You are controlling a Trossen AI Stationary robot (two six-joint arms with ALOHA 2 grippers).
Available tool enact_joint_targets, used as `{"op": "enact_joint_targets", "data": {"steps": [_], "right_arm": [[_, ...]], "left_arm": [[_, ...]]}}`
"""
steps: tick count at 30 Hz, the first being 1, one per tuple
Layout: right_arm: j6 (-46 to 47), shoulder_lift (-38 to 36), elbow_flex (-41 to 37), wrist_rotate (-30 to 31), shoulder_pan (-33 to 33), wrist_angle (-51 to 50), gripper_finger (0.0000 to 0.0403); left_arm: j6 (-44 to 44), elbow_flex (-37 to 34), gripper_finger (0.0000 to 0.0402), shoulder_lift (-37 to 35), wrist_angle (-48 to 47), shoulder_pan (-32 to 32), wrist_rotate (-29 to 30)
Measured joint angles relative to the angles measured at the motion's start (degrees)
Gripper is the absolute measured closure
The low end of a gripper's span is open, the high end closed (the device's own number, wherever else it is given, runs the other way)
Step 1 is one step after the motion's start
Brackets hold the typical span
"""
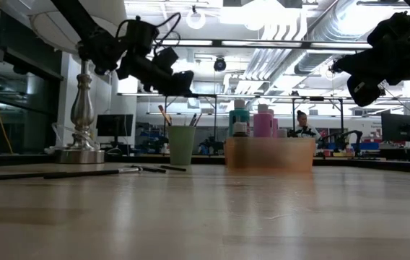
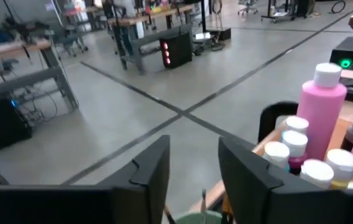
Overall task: Pick & Place Paint Supplies
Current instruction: Put the black paint brush into the green cup
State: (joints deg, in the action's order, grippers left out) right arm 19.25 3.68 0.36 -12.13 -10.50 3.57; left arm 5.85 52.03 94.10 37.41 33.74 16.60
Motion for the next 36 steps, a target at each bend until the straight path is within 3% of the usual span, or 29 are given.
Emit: {"op": "enact_joint_targets", "data": {"steps": [5,9,17,21,27,36], "right_arm": [[0.0,0.0,0.0,0.0,0.0,0.0,0.0401],[0.0,0.0,0.0,0.0,0.0,0.0,0.0401],[0.0,0.0,0.0,0.0,0.0,0.0,0.0401],[0.0,0.0,0.0,0.0,0.0,0.0,0.0401],[0.0,0.0,0.0,0.0,0.0,0.0,0.0401],[0.0,0.0,0.0,0.0,0.0,0.0,0.0401]], "left_arm": [[1.6,0.0,0.0251,-4.6,-4.6,-1.7,0.0],[-0.4,0.0,0.0249,-10.9,-19.4,-4.3,-0.2],[-19.5,0.0,0.0249,-20.5,-50.8,-13.6,-0.2],[-31.6,-0.1,0.0249,-20.5,-61.1,-18.5,-1.2],[-44.7,0.7,0.0249,-16.3,-67.9,-23.0,-7.5],[-44.8,9.4,0.0249,-5.4,-77.6,-24.0,-14.6]]}}
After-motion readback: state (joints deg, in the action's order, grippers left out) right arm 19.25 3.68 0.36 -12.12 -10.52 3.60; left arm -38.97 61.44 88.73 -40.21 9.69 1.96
